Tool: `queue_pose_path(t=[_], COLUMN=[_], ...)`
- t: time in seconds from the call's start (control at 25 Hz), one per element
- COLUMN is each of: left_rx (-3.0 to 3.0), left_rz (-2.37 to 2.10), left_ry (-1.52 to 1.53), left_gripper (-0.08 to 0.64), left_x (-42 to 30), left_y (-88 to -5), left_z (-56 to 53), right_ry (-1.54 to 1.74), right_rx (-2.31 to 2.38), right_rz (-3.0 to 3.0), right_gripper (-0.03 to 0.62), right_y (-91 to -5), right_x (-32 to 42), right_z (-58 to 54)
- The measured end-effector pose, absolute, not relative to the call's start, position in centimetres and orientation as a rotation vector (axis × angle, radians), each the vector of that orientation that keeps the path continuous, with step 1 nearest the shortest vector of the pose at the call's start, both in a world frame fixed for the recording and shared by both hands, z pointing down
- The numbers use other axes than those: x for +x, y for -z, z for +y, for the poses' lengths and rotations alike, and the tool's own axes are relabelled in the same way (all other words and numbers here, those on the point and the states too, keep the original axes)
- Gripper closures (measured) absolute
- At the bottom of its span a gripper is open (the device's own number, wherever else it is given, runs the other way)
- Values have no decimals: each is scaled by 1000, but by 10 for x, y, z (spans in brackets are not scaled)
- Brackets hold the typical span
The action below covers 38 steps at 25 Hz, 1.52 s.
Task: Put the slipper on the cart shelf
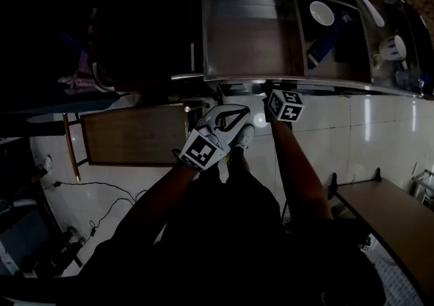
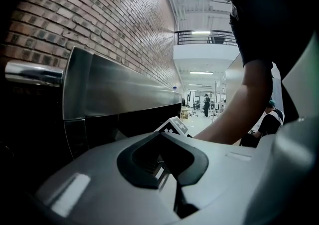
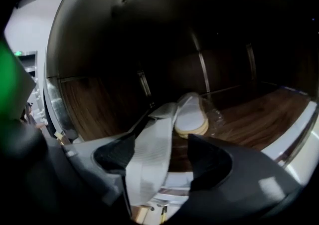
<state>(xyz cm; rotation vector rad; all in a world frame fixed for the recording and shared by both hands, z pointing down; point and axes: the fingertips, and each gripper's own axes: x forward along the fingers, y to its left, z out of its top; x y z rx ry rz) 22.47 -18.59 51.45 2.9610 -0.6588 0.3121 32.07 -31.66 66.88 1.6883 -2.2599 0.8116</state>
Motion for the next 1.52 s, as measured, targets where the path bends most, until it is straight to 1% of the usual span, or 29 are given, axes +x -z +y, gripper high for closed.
queue_pose_path(t=[0.04, 0.08, 0.4, 0.68, 0.72, 0.76, 0.8, 0.84, 0.92, 1.0, 1.4, 1.52], left_rx=[2964, 2962, 2964, 2984, 2992, 2999, 3005, 3011, 3031, 3034, 3004, 3006], left_rz=[-655, -653, -625, -559, -549, -542, -537, -531, -522, -517, -590, -644], left_ry=[-320, -320, -259, -188, -168, -149, -136, -135, -166, -189, -152, -156], left_gripper=[558, 558, 558, 558, 558, 558, 558, 558, 558, 558, 558, 558], left_x=[224, 223, 214, 191, 187, 180, 173, 165, 152, 142, 118, 114], left_y=[-515, -514, -496, -468, -464, -461, -458, -456, -455, -455, -439, -437], left_z=[-185, -186, -183, -169, -166, -163, -159, -156, -148, -139, -95, -79], right_ry=[-798, -796, -730, -627, -600, -572, -544, -519, -480, -451, -307, -306], right_rx=[1689, 1682, 1577, 1478, 1453, 1432, 1417, 1411, 1410, 1404, 1205, 1182], right_rz=[-2254, -2254, -2330, -2467, -2484, -2505, -2530, -2558, -2603, -2626, -2731, -2757], right_gripper=[248, 238, 238, 249, 268, 308, 362, 430, 532, 590, 591, 591], right_y=[-667, -666, -639, -566, -555, -544, -534, -523, -505, -491, -452, -437], right_x=[323, 324, 314, 278, 270, 261, 250, 240, 224, 213, 158, 146], right_z=[-316, -316, -278, -203, -192, -182, -173, -165, -150, -136, -88, -69])
